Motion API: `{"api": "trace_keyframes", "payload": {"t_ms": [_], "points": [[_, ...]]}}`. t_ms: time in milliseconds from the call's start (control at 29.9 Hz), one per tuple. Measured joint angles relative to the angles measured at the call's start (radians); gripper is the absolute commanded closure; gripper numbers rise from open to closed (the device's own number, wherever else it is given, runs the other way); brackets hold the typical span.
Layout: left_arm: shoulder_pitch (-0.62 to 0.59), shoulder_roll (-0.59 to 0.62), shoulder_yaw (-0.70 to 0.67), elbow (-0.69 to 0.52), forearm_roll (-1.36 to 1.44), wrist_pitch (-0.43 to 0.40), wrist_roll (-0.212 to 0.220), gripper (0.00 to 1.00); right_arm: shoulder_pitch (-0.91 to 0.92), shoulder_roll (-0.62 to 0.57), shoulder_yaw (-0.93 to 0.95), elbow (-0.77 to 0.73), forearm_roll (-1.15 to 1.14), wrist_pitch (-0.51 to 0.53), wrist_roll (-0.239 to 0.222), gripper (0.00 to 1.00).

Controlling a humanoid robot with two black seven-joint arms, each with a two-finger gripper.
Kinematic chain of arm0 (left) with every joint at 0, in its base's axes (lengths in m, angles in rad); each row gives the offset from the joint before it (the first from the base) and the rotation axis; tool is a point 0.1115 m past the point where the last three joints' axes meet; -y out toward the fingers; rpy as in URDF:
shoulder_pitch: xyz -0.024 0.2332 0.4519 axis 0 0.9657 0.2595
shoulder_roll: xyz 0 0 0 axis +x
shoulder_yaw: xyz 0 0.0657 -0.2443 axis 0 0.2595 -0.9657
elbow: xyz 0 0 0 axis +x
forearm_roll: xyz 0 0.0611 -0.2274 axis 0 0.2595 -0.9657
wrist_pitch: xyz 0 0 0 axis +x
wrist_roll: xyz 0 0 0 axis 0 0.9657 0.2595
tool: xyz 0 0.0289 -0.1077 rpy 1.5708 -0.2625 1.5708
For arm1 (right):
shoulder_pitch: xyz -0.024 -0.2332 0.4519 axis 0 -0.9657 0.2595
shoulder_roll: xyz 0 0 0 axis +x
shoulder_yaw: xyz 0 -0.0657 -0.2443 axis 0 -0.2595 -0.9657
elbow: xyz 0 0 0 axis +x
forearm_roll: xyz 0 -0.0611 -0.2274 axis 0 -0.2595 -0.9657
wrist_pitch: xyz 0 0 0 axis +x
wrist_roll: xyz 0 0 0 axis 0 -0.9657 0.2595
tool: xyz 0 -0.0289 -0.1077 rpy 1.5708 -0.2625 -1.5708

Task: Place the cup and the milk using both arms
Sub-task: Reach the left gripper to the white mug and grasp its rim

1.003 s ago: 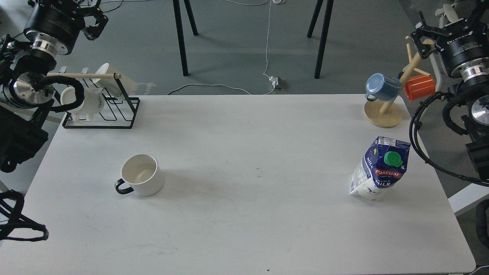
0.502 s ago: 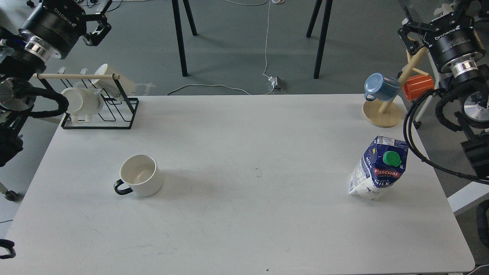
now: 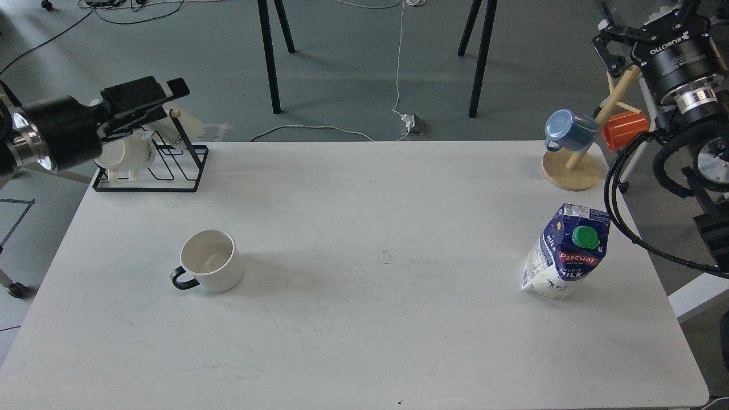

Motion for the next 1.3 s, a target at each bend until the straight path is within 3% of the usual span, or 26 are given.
{"api": "trace_keyframes", "payload": {"t_ms": [167, 368, 468, 903, 1104, 1204, 1304], "points": [[0.09, -0.004, 0.046, -0.033, 0.371, 0.098, 0.002, 0.14, -0.124, -0.012, 0.093, 0.073, 0.002, 0.0, 0.0, 0.01], [0.109, -0.007, 0.152, -0.032, 0.767, 0.233, 0.002, 0.17, -0.208, -0.024, 0.143, 0.154, 0.002, 0.0, -0.002, 0.01], [0.112, -0.016, 0.181, -0.01, 0.879, 0.26, 0.006, 0.18, -0.219, -0.028, 0.145, 0.166, 0.002, 0.0, -0.003, 0.01], [0.135, -0.234, 0.19, 0.214, 0.907, 0.272, -0.022, 0.37, -0.23, -0.029, 0.147, 0.229, 0.001, 0.0, -0.003, 0.01], [0.167, -0.28, 0.189, 0.259, 0.895, 0.272, -0.034, 0.55, -0.23, -0.029, 0.147, 0.244, 0.001, 0.0, -0.001, 0.01], [0.171, -0.289, 0.189, 0.276, 0.894, 0.272, -0.034, 0.58, -0.232, -0.029, 0.147, 0.244, 0.0, 0.0, 0.0, 0.01], [0.176, -0.292, 0.189, 0.31, 0.893, 0.272, -0.034, 0.69, -0.237, -0.027, 0.149, 0.244, 0.0, 0.0, 0.002, 0.01]]}}
